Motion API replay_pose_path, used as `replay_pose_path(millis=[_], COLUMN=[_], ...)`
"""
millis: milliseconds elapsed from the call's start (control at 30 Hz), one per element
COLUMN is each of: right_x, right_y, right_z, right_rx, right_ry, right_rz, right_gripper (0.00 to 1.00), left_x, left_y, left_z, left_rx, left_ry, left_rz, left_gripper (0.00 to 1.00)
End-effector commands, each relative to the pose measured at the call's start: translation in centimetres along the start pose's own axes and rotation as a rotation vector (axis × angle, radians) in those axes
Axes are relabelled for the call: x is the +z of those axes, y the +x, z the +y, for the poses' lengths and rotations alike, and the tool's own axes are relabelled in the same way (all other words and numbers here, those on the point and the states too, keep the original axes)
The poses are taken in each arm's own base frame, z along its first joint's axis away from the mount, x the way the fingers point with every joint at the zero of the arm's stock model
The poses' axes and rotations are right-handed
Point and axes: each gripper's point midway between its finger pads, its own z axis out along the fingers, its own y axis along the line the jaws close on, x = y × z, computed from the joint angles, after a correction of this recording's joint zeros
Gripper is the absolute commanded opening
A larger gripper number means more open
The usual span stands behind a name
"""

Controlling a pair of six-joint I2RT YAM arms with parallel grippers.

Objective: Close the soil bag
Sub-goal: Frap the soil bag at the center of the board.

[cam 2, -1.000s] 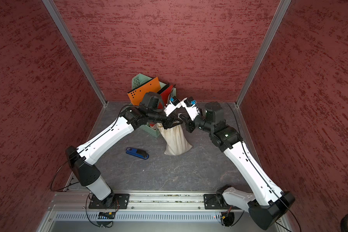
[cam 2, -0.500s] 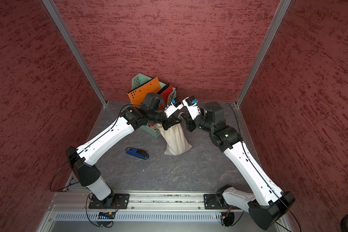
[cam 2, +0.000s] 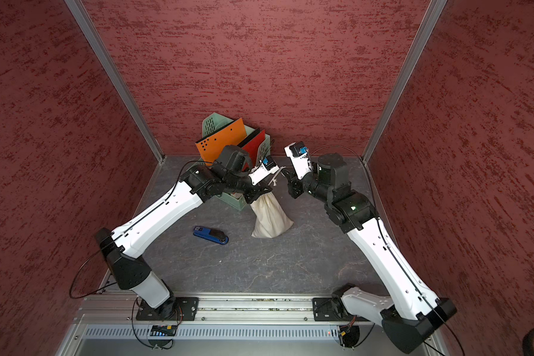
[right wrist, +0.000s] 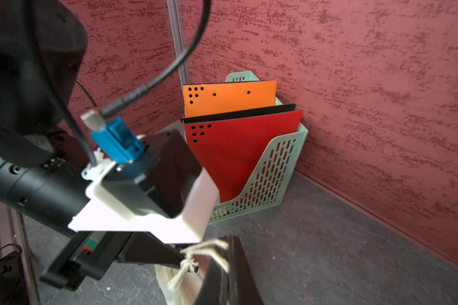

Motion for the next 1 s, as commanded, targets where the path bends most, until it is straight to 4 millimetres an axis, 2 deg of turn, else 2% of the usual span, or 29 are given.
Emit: replay_pose_path(millis=[0,167,300,400,533,667,900,967], right_x=[-4.0,-4.4,-3.8,-2.7,-2.0,-1.3,-0.8,-0.8], right_y=[-7.7,-8.4,-7.4,-5.6,-4.8,-4.4,-3.1,-2.7], right_z=[-1.1,-1.2,-1.4,-0.9,0.5,2.4,2.8,2.8], right_rx=[-0.042,-0.05,-0.047,-0.036,-0.018,-0.019,-0.014,-0.013], right_ry=[0.095,0.103,0.11,0.068,-0.02,-0.139,-0.168,-0.172], right_rz=[-0.259,-0.269,-0.239,-0.179,-0.174,-0.152,-0.117,-0.108], right_gripper=[0.0,0.0,0.0,0.0,0.0,0.0,0.0,0.0], left_x=[-0.8,-1.2,-1.7,-2.4,-2.7,-2.4,-1.8,-1.8], left_y=[4.4,4.8,4.8,3.6,1.3,-0.5,-2.2,-2.7], left_z=[0.5,0.4,0.5,0.3,0.2,0.0,0.2,0.2], left_rx=[-0.009,-0.013,-0.035,-0.053,-0.075,-0.091,-0.083,-0.074], left_ry=[-0.038,-0.043,-0.06,-0.062,-0.049,-0.021,-0.001,0.002], left_rz=[0.166,0.185,0.171,0.104,0.005,-0.06,-0.092,-0.111], left_gripper=[0.17,0.14,0.14,0.14,0.16,0.23,0.5,0.53])
